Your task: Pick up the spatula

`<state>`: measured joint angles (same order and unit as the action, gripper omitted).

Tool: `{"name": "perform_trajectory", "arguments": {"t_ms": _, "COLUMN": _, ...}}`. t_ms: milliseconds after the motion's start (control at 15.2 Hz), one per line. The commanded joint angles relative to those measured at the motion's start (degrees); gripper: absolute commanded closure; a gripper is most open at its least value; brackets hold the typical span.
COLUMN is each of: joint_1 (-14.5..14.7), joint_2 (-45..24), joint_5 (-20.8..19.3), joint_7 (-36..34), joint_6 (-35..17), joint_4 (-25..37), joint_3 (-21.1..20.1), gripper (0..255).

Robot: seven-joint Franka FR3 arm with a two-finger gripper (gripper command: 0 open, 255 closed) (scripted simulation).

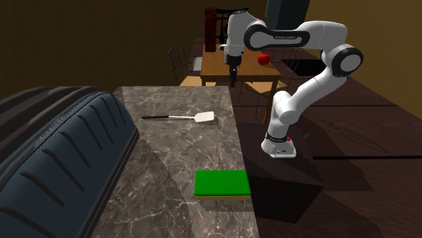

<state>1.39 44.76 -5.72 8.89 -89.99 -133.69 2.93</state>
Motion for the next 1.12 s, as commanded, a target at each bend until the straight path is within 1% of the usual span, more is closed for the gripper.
{"name": "perform_trajectory", "arguments": {"t_ms": 0, "joint_1": 0.00, "joint_2": 0.00, "joint_5": 0.00, "joint_7": 0.00, "joint_6": 0.00, "joint_4": 0.00, "joint_3": 0.00, "gripper": 0}}
{"name": "perform_trajectory", "arguments": {"t_ms": 528, "joint_1": 3.07, "joint_2": -9.76, "joint_5": 5.62, "joint_7": -8.78, "joint_6": -2.37, "joint_4": 7.70, "joint_3": -7.65, "gripper": 0}}
{"name": "perform_trajectory", "arguments": {"t_ms": 792, "joint_1": 4.19, "joint_2": -15.49, "joint_5": 7.31, "joint_7": -13.04, "joint_6": -3.22, "joint_4": 12.99, "joint_3": -11.21, "gripper": 0}}
{"name": "perform_trajectory", "arguments": {"t_ms": 1056, "joint_1": 5.13, "joint_2": -21.74, "joint_5": 8.12, "joint_7": -17.33, "joint_6": -3.66, "joint_4": 19.28, "joint_3": -14.63, "gripper": 0}}
